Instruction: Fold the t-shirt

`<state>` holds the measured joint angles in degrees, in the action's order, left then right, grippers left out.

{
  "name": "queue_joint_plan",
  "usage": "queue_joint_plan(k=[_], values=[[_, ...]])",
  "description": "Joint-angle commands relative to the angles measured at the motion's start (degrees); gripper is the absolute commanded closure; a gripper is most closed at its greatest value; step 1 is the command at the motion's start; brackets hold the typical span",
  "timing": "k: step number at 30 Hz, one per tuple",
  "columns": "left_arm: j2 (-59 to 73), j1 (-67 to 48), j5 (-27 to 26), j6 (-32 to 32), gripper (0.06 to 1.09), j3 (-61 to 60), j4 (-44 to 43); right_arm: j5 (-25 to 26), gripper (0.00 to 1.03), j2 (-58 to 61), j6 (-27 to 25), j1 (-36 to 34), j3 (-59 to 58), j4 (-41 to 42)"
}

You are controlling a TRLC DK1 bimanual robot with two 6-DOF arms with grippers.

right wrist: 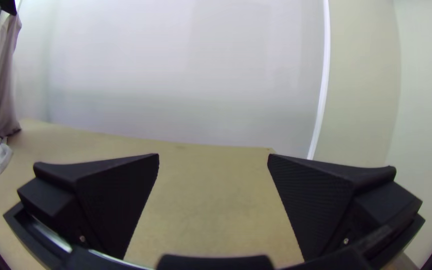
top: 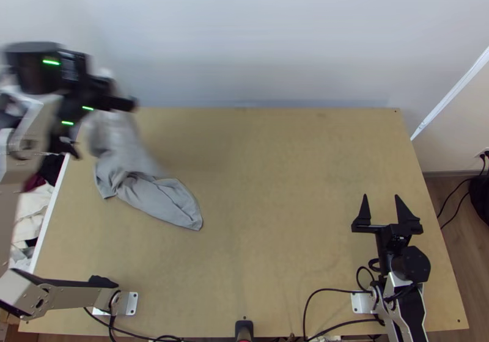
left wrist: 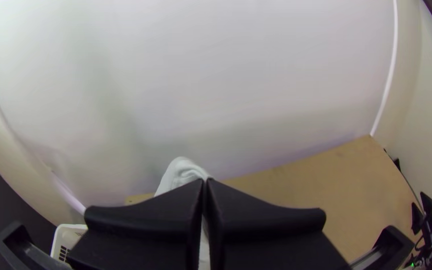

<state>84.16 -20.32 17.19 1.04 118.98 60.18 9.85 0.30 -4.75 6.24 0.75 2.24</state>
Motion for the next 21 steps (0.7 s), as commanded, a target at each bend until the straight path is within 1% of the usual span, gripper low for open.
queue_joint_plan(k=[1,7,11,13,18,21], values=[[1.2,-5.9,0.6,-4.6,1.05,-5.2,0.2,0.5,0.04,-0.4,-1.0,-0.3,-0.6,-0.7],[6.1,-15.5,0.6,-9.6,1.05,-12.7,-1.8,0.5,0.04,-0.4,-1.0,-0.3,-0.6,-0.7],[12.1,-21.3,0.7,-12.4,1.05,-13.3,-3.0,0.5,0.04,-0.4,-1.0,-0.3,-0.6,-0.7],[15.4,-24.0,0.6,-13.3,1.05,-13.2,-5.1,0.5,0.04,-0.4,-1.0,-0.3,-0.6,-0.7],[25.9,-29.9,0.7,-15.5,1.05,-8.5,-7.8,0.5,0.04,-0.4,-1.0,-0.3,-0.6,-0.7],[33.6,-32.1,0.6,-17.5,1.05,-1.1,-7.9,0.5,0.04,-0.4,-1.0,-0.3,-0.6,-0.7]])
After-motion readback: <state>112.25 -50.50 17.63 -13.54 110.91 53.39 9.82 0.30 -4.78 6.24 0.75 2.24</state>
